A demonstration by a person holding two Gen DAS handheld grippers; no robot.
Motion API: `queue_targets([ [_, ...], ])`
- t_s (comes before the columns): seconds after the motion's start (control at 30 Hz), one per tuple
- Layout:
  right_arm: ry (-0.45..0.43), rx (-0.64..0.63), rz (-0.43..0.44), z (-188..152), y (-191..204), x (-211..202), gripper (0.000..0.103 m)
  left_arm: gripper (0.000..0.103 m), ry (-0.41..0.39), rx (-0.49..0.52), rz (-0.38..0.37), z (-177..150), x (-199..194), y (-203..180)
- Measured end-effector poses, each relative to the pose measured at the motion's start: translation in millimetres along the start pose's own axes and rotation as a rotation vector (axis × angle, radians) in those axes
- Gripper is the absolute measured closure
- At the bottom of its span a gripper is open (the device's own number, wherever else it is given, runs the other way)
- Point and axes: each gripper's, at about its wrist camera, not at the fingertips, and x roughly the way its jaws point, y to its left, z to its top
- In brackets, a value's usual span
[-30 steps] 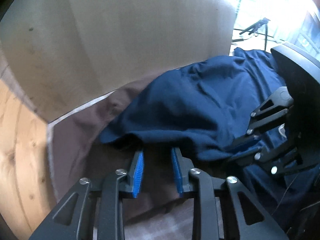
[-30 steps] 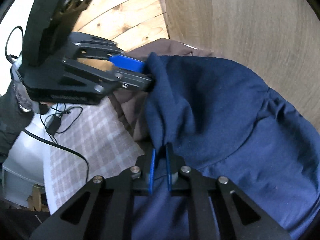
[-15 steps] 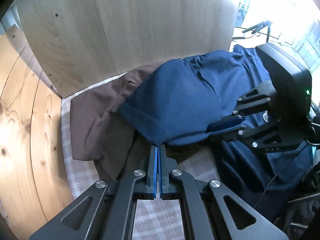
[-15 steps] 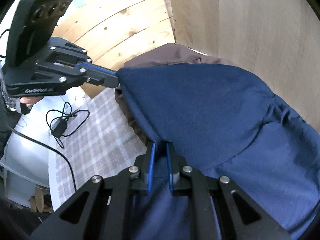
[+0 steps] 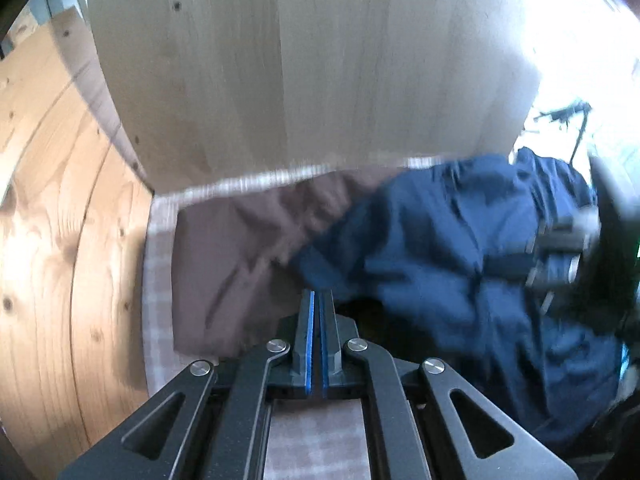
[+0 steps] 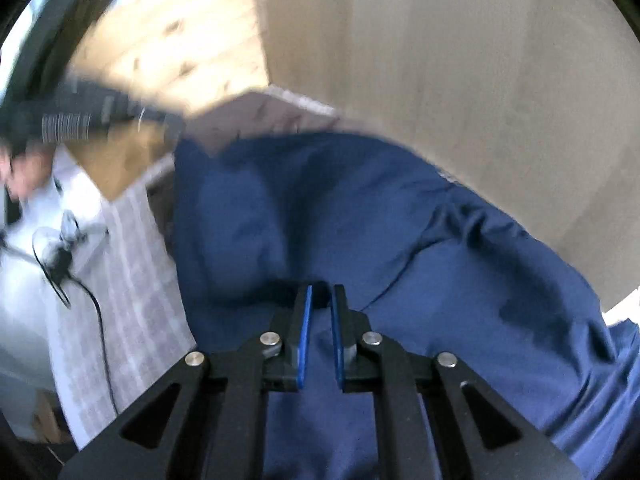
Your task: Fold clothes
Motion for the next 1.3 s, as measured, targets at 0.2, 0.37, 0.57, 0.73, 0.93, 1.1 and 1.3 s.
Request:
queue_targets([
  [0.2,-0.068,-0.098,0.165,32,46,4,0.055,0.098,0.037,-0.031,-0.023,-29,8,6],
  [0.37,0.001,-0.057,0.104,43,36,40,0.099,0.098,-0.002,-0.009,-0.069,-27,-1,-6],
  [0.57,-0.036,0.168,0.249,34,-22,32,0.099,0.098,-0.013,0.071,-0.139,-10,12,-40],
  [0.73,-0.032,0.188,0.283,30,-30,32,0.097,0.098,-0.006,0.092,-0.153,11,31,-51],
  [0.93,-0.026,0.198,0.274,25,-37,34,0.097,0.088,0.006,0.053,-0.175,22,44,-42],
  [1.1,-0.030,0.217,0.282,23,-42,31,0.097,0.086,0.015,0.094,-0.205,23,51,-54],
  [1.3,-0.070,0.242,0.317,21,-49,15,0.078,0.102,-0.021,0.074,-0.123,10,33,-54],
])
